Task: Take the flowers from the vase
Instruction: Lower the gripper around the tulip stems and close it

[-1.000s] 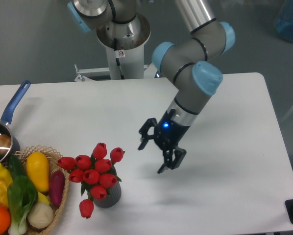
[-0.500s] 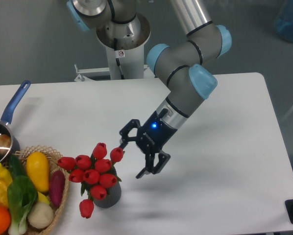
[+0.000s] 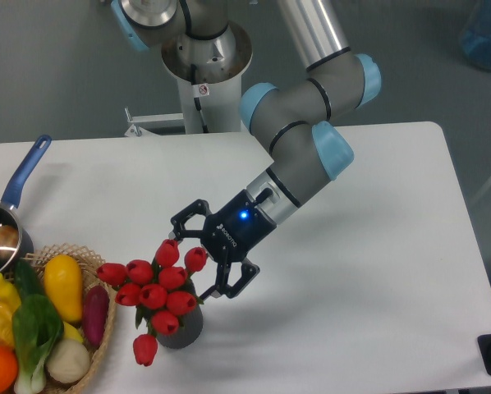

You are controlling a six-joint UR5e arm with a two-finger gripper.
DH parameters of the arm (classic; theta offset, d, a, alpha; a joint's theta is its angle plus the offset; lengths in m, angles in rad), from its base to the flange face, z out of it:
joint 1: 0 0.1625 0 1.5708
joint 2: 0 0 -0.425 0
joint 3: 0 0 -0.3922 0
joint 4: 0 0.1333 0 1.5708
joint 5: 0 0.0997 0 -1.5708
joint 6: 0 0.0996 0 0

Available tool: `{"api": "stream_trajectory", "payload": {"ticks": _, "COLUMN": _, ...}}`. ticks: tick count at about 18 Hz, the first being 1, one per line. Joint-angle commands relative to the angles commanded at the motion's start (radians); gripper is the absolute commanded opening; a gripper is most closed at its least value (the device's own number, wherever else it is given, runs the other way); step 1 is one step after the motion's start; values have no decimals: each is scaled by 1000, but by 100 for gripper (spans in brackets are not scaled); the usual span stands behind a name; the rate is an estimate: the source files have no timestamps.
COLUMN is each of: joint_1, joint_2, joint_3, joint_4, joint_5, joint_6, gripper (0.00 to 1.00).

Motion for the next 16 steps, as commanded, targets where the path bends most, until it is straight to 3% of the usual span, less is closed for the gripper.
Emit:
{"api": "stream_trajectory", "payload": {"ticks": 1, "joint_1": 2, "joint_2": 0, "joint_3": 5, "joint_4": 2, "joint_5": 0, "joint_6": 0, "gripper": 98}}
{"api": "stream_trajectory", "payload": {"ticks": 4, "joint_1": 5, "joint_2": 0, "joint_3": 6, "joint_4": 0, "joint_5": -3, "joint_6": 0, "gripper": 75}}
{"api": "stream_trajectory", "payload": {"ticks": 10, "joint_1": 9, "joint_2": 0, "joint_3": 6, "joint_4": -2, "joint_5": -15, "joint_6": -11, "gripper": 11}}
{"api": "stream_trajectory", "payload": {"ticks": 11, "joint_1": 14, "joint_2": 0, "joint_3": 6, "joint_4": 0, "joint_5": -15, "joint_6": -11, "gripper": 4}}
{"api": "stream_trajectory", "payload": {"ticks": 12, "joint_1": 18, "joint_2": 2, "joint_3": 6, "joint_4": -2, "joint_5": -15, "joint_6": -11, "gripper": 0}}
{"api": "stream_trajectory", "payload": {"ticks": 16, "joint_1": 28, "joint_2": 5, "joint_3": 5, "joint_4": -2, "joint_5": -15, "joint_6": -11, "gripper": 0}}
